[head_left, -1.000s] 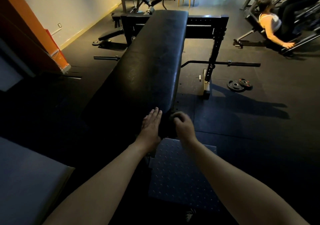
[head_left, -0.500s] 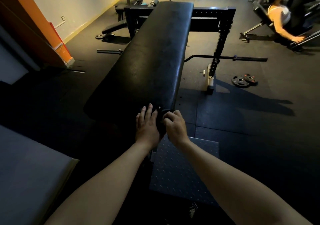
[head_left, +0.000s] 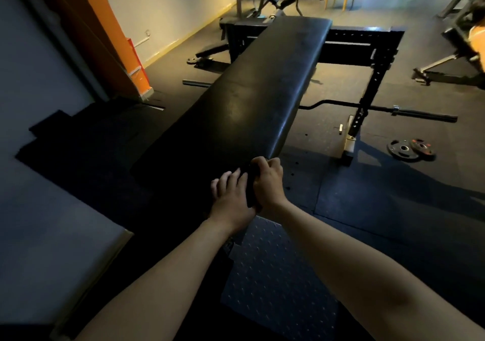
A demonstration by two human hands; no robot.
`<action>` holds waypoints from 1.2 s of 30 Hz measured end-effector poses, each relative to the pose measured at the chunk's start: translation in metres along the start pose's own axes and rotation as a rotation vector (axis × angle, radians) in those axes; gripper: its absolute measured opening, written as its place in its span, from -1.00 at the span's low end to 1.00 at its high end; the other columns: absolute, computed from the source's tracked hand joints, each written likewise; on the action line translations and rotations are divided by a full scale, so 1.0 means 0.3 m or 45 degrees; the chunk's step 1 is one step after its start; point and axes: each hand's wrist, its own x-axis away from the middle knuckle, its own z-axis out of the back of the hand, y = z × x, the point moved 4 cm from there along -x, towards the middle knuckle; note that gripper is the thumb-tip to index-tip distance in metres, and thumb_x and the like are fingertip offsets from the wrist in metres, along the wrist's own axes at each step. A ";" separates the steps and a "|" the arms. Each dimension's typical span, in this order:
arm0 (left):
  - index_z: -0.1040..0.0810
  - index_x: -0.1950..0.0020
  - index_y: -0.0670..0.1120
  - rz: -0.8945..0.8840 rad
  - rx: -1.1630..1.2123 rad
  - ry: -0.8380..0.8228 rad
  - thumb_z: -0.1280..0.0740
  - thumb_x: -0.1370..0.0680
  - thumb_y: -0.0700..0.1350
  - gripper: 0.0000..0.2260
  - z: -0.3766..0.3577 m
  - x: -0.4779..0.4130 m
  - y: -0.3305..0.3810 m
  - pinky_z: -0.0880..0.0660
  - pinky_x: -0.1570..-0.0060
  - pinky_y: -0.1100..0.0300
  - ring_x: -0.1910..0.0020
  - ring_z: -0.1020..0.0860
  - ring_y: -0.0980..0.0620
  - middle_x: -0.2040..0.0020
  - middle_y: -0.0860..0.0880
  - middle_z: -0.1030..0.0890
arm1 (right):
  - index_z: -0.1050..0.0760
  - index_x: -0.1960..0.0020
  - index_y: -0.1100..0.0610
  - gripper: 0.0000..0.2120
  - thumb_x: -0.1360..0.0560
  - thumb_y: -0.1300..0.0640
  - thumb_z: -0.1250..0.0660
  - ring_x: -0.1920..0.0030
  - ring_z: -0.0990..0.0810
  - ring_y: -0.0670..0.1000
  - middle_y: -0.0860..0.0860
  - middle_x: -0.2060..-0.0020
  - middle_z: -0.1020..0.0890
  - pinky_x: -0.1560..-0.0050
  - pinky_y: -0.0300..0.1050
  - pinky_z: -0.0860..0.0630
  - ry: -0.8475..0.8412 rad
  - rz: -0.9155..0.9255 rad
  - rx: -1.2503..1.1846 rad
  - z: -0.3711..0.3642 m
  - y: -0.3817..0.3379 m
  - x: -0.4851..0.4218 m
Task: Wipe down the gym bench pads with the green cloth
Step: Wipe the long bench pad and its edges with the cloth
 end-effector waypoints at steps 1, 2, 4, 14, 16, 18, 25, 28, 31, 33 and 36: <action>0.04 -0.63 -0.02 0.051 -0.042 -0.006 -0.31 -0.56 0.09 -0.24 -0.003 -0.023 0.027 0.14 -0.54 -0.15 -0.60 0.14 -0.11 -0.64 -0.05 0.05 | -0.47 -0.23 0.05 -0.76 -0.59 0.21 -0.24 -0.16 -0.29 0.09 0.06 -0.12 -0.32 -0.24 -0.06 -0.37 -0.023 0.040 0.008 0.010 0.007 -0.030; 0.09 -0.63 -0.03 0.123 -0.090 -0.004 -0.30 -0.57 0.08 -0.23 -0.013 -0.043 0.051 0.13 -0.54 -0.16 -0.60 0.15 -0.12 -0.64 -0.05 0.08 | -0.46 -0.24 0.05 -0.76 -0.59 0.20 -0.25 -0.17 -0.29 0.10 0.06 -0.14 -0.31 -0.24 -0.06 -0.37 -0.049 0.073 0.004 0.023 0.020 -0.069; 0.13 -0.63 0.01 0.216 -0.132 0.063 -0.27 -0.58 0.16 -0.21 -0.033 -0.055 0.062 0.13 -0.54 -0.15 -0.60 0.15 -0.11 -0.64 -0.01 0.10 | -0.46 -0.26 0.06 -0.75 -0.59 0.21 -0.25 -0.19 -0.30 0.13 0.09 -0.16 -0.32 -0.25 -0.03 -0.38 -0.067 0.112 0.044 0.058 0.040 -0.153; 0.17 -0.63 0.11 0.427 -0.187 0.122 -0.28 -0.56 0.21 -0.18 -0.063 -0.075 0.085 0.07 -0.54 -0.13 -0.60 0.09 -0.03 -0.64 0.06 0.10 | -0.40 -0.34 0.00 -0.73 -0.66 0.09 -0.13 -0.11 -0.38 0.04 0.02 -0.09 -0.31 -0.23 0.01 -0.45 -0.236 0.121 -0.141 0.078 0.153 -0.216; 0.17 -0.63 0.12 0.455 -0.176 0.110 -0.30 -0.56 0.15 -0.19 -0.060 -0.075 0.091 0.08 -0.54 -0.12 -0.60 0.10 -0.02 -0.64 0.07 0.12 | -0.39 -0.34 0.00 -0.73 -0.65 0.12 -0.16 -0.03 -0.48 0.02 -0.01 -0.10 -0.33 -0.11 0.00 -0.57 -0.268 0.176 -0.158 0.078 0.165 -0.149; 0.18 -0.63 0.12 0.467 -0.195 0.089 -0.30 -0.56 0.11 -0.19 -0.058 -0.074 0.094 0.08 -0.54 -0.12 -0.60 0.11 -0.02 -0.64 0.07 0.14 | -0.39 -0.37 0.02 -0.68 -0.62 0.17 -0.22 -0.08 -0.51 -0.01 -0.03 -0.18 -0.35 -0.12 -0.12 -0.57 -0.376 0.276 -0.159 0.070 0.155 -0.064; 0.15 -0.63 0.13 0.435 -0.170 0.087 -0.31 -0.55 0.09 -0.19 -0.053 -0.077 0.087 0.08 -0.54 -0.12 -0.60 0.11 -0.02 -0.64 0.07 0.12 | -0.49 -0.32 0.10 -0.62 -0.52 0.30 -0.34 -0.12 -0.48 0.05 0.05 -0.16 -0.40 -0.19 -0.03 -0.52 -0.471 0.334 -0.179 0.109 0.152 -0.094; 0.12 -0.63 0.15 0.424 -0.146 0.135 -0.24 -0.56 0.27 -0.22 -0.057 -0.077 0.080 0.08 -0.53 -0.12 -0.60 0.09 -0.03 -0.64 0.07 0.09 | -0.49 -0.29 0.03 -0.66 -0.54 0.25 -0.33 -0.13 -0.44 0.00 -0.03 -0.13 -0.35 -0.22 0.08 -0.53 -0.210 0.101 -0.307 0.182 0.195 -0.289; 0.12 -0.63 0.15 0.397 -0.174 0.182 -0.22 -0.56 0.30 -0.23 -0.063 -0.075 0.084 0.08 -0.53 -0.12 -0.60 0.08 -0.03 -0.64 0.06 0.07 | -0.43 -0.31 -0.14 -0.67 -0.59 0.12 -0.25 -0.25 -0.37 0.06 -0.06 -0.18 -0.32 -0.30 0.15 -0.47 -0.229 -0.132 -0.419 0.180 0.204 -0.409; 0.11 -0.63 0.14 0.383 -0.181 0.204 -0.23 -0.56 0.29 -0.23 -0.067 -0.077 0.079 0.07 -0.53 -0.13 -0.60 0.07 -0.04 -0.64 0.04 0.07 | -0.46 -0.25 -0.11 -0.71 -0.60 0.16 -0.21 -0.29 -0.27 0.09 -0.03 -0.20 -0.31 -0.35 0.14 -0.36 -0.286 -0.133 -0.356 0.134 0.175 -0.387; 0.13 -0.63 0.14 0.375 -0.190 0.202 -0.24 -0.55 0.29 -0.21 -0.076 -0.079 0.071 0.06 -0.52 -0.15 -0.59 0.07 -0.06 -0.64 0.03 0.08 | -0.53 -0.14 0.00 -0.77 -0.63 0.20 -0.15 -0.27 -0.24 0.10 0.00 -0.17 -0.35 -0.33 0.09 -0.28 -0.213 -0.127 -0.328 0.078 0.141 -0.275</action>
